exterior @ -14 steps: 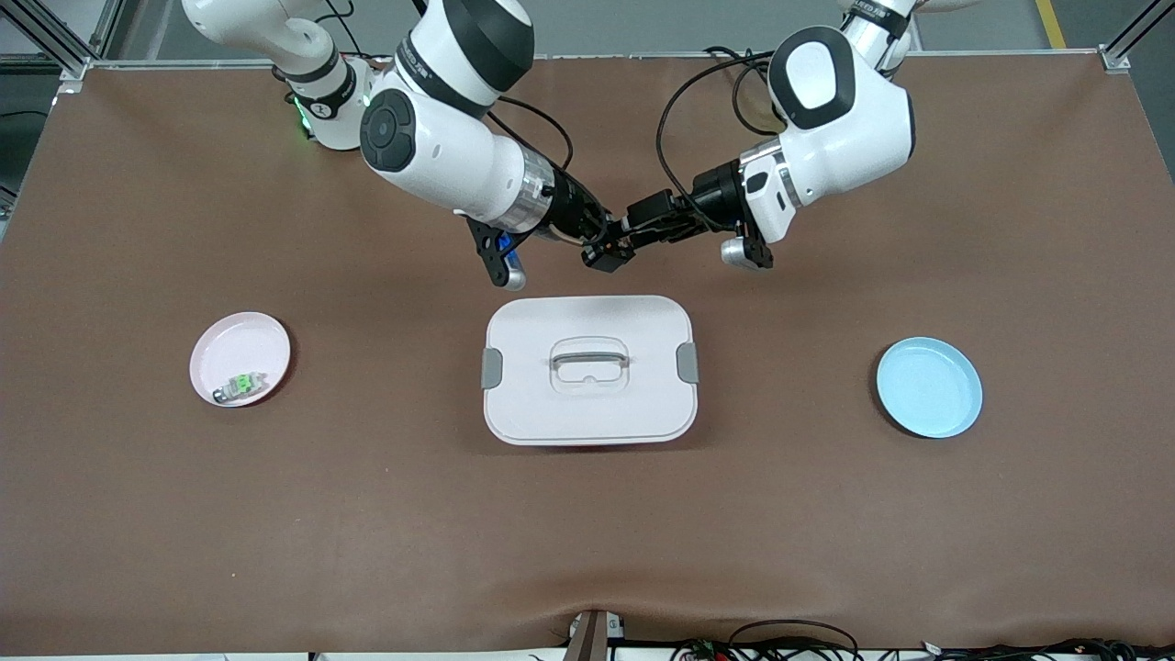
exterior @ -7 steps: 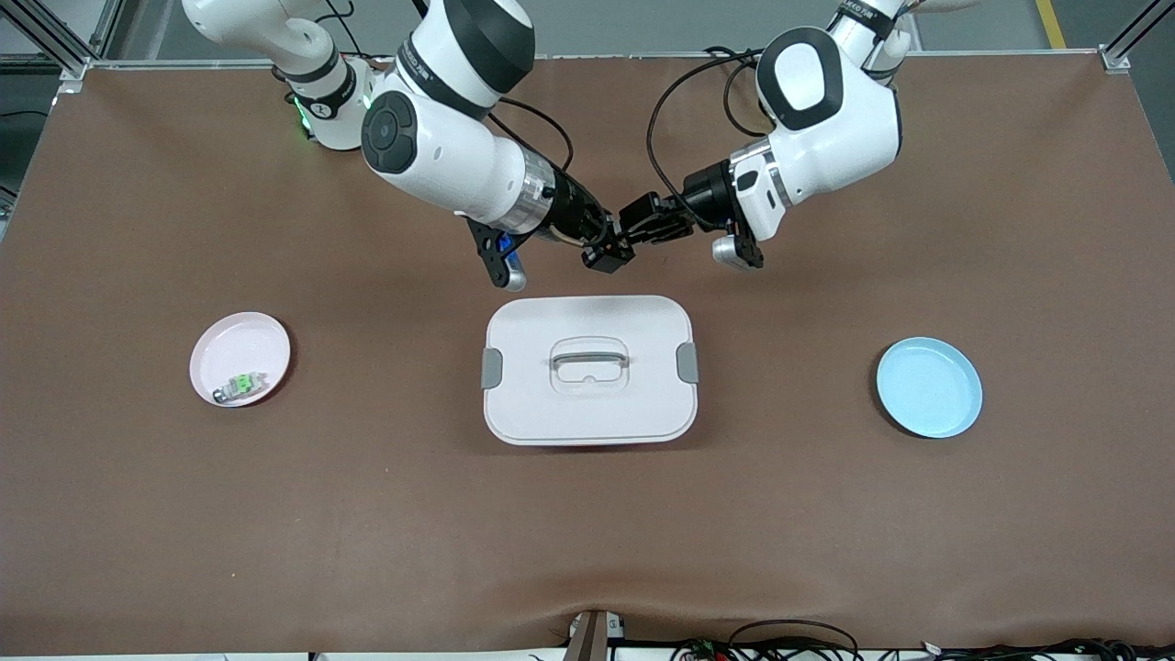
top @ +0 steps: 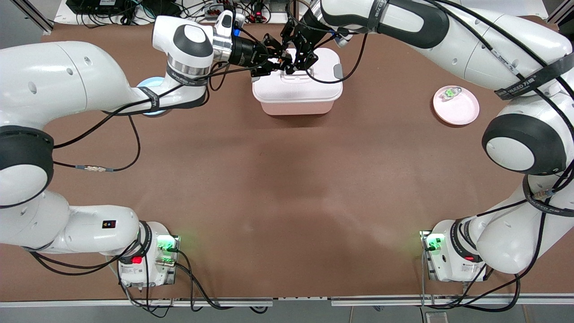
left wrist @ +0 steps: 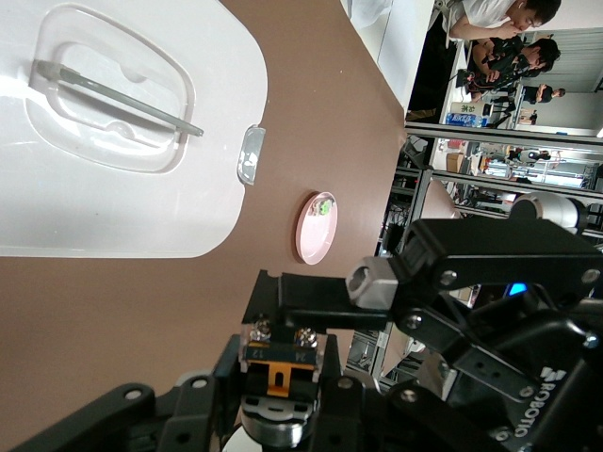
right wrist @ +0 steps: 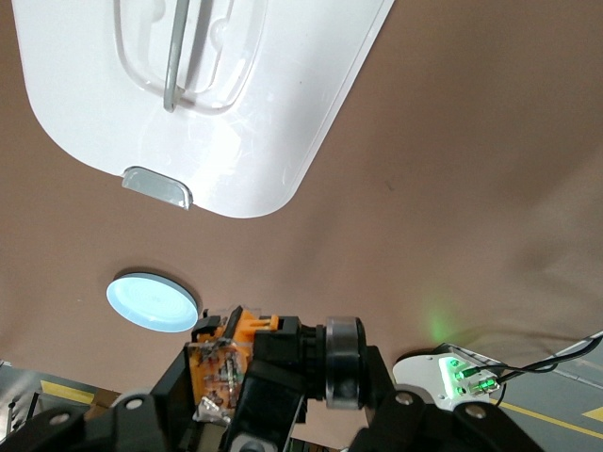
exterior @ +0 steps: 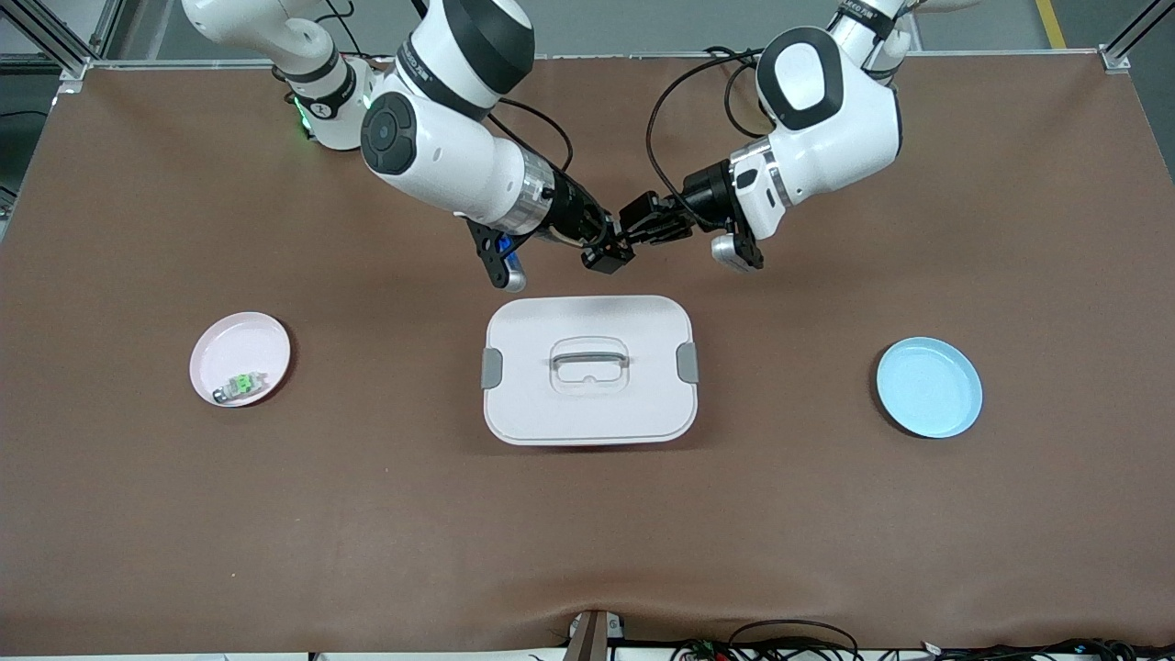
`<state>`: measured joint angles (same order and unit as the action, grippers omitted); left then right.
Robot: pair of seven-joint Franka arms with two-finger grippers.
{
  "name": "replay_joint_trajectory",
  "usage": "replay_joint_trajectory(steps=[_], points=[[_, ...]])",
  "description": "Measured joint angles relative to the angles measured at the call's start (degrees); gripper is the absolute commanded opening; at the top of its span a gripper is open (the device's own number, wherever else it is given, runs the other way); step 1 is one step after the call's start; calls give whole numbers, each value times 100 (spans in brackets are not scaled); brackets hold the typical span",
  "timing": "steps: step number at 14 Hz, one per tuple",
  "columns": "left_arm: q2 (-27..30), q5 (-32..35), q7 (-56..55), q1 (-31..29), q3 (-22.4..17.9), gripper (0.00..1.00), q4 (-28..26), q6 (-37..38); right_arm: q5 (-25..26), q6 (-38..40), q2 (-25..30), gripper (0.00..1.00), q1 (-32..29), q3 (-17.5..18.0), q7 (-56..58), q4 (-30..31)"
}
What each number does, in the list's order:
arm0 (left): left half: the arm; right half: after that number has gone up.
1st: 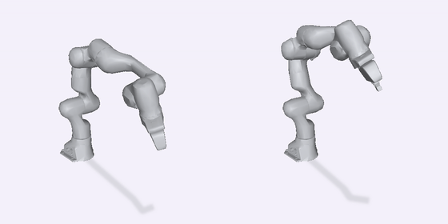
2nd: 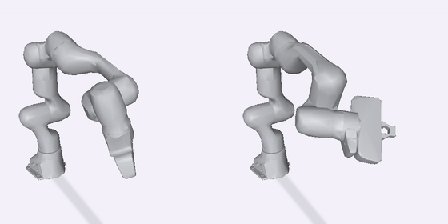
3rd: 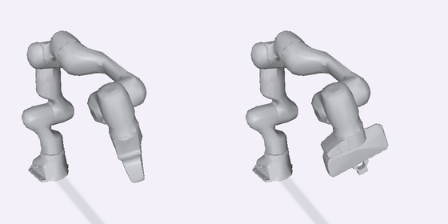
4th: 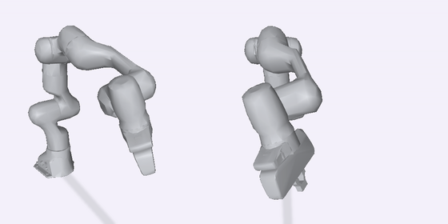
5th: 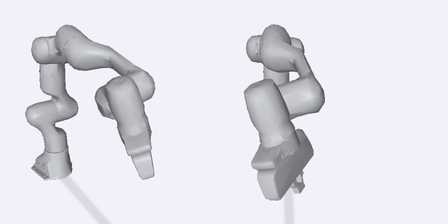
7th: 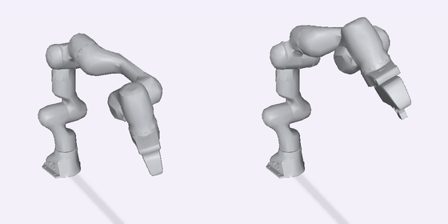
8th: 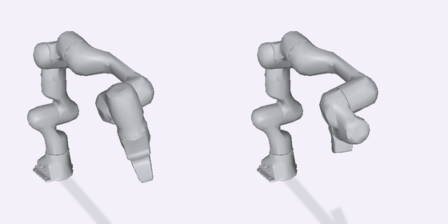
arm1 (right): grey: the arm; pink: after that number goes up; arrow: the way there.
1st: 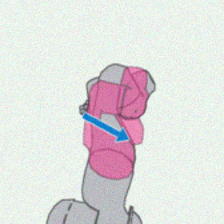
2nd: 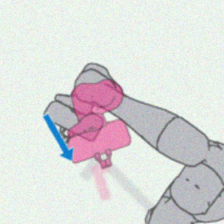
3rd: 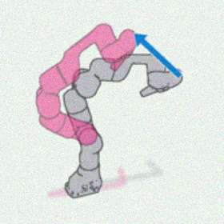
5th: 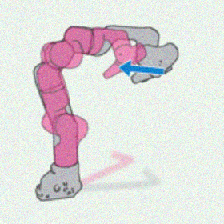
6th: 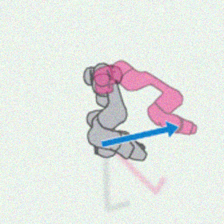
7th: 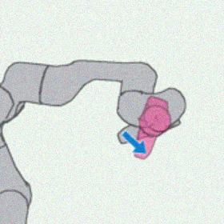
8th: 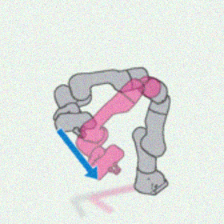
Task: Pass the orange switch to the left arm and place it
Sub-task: 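Close the left gripper on the black switch beside the right gripper, then open the right gripper and withdraw it while the left gripper holds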
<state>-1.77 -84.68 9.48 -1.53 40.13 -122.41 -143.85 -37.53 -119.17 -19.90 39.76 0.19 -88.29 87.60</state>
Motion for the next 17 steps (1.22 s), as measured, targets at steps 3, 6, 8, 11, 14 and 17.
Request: replay_joint_trajectory(steps=[3,6,8,11,14,17], points=[[-4,0,1,-4,0,0,2,-18,1,-10,0,100,0,-1,0,-7],[-21,0,1,-13,-1,0,2,-64,7,-10,0,100,0,-1,1,-21],[-27,0,1,-18,-1,0,2,-74,8,-10,0,100,0,-15,1,-79],[-28,0,1,-30,-3,0,2,-83,27,19,0,100,-7,-66,13,-149],[-42,0,1,-45,-4,0,2,-89,191,248,6,100,-30,-100,265,-207],[-73,0,1,-47,-4,0,2,-89,295,425,31,100,-55,-124,494,-271]])
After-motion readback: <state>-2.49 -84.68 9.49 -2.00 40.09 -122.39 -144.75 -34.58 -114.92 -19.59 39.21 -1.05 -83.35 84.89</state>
